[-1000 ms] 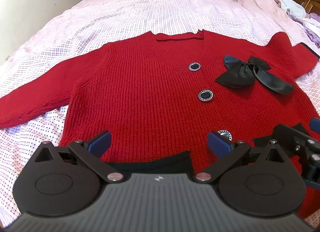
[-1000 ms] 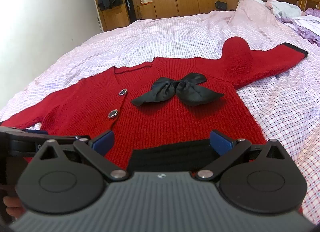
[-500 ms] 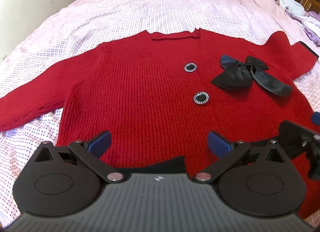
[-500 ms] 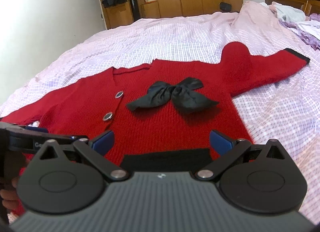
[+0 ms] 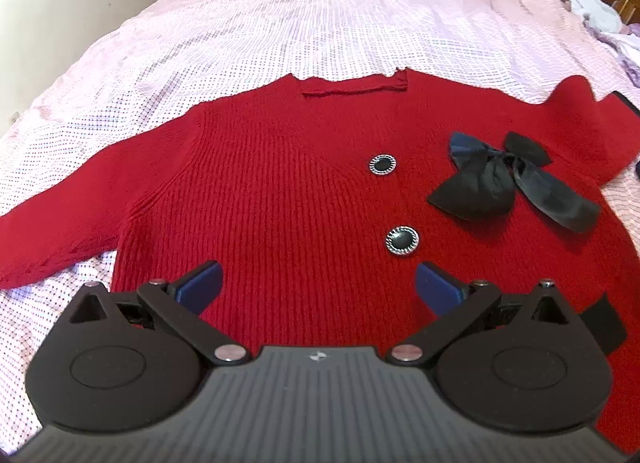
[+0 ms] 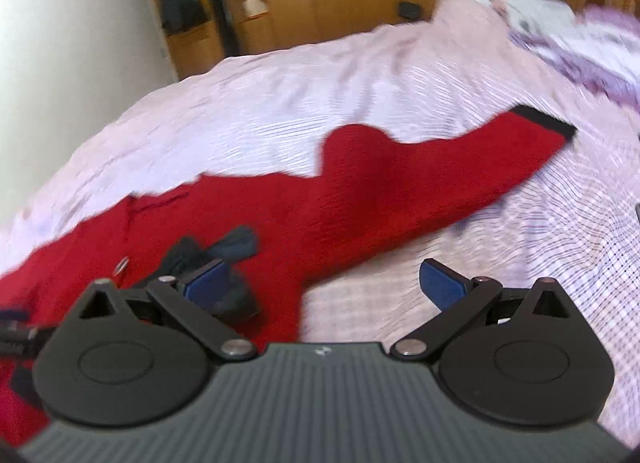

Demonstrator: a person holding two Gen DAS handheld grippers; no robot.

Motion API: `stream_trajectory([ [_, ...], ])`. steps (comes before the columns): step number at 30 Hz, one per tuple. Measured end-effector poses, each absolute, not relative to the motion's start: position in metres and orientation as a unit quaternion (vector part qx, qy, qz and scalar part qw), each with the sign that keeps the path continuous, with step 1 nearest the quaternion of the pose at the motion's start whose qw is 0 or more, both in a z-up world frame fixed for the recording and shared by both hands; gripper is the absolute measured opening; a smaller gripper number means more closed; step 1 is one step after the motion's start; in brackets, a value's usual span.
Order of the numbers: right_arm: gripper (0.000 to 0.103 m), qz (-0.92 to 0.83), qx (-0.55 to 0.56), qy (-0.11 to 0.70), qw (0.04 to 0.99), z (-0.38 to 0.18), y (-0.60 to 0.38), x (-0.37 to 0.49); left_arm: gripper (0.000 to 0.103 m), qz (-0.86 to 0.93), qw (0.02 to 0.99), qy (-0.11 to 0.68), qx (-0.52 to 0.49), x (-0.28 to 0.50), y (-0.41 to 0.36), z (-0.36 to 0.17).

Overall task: Fold small clothes
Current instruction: 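Grasp the black cuff of the sleeve with the right tool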

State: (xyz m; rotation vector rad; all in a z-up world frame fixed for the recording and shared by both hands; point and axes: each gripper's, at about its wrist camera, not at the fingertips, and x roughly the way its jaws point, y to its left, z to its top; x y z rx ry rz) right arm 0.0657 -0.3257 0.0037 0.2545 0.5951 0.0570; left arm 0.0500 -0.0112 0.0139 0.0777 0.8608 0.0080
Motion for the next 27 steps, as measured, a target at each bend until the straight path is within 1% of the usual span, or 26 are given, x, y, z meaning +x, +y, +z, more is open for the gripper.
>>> stream_trajectory([
  [6,0.103,-0.004,0.186,0.296,0.937,-0.004,-0.386,0.109,0.103,0.013,0.900,0.435,0.036,0.069,-0.017,0.003],
  [12,0.103,-0.036,0.198,0.291,0.935,-0.016,-0.423,0.141,0.103,0.007,0.894,0.445,0.049,0.082,-0.032,-0.008],
  [15,0.103,-0.049,0.226,0.289,0.929,-0.027,-0.440,0.153,0.103,0.007,0.894,0.445,0.055,0.084,-0.035,-0.015],
  [27,0.103,-0.096,0.260,0.273,0.921,-0.057,-0.472,0.196,0.103,0.003,0.892,0.449,0.053,0.088,-0.035,-0.025],
])
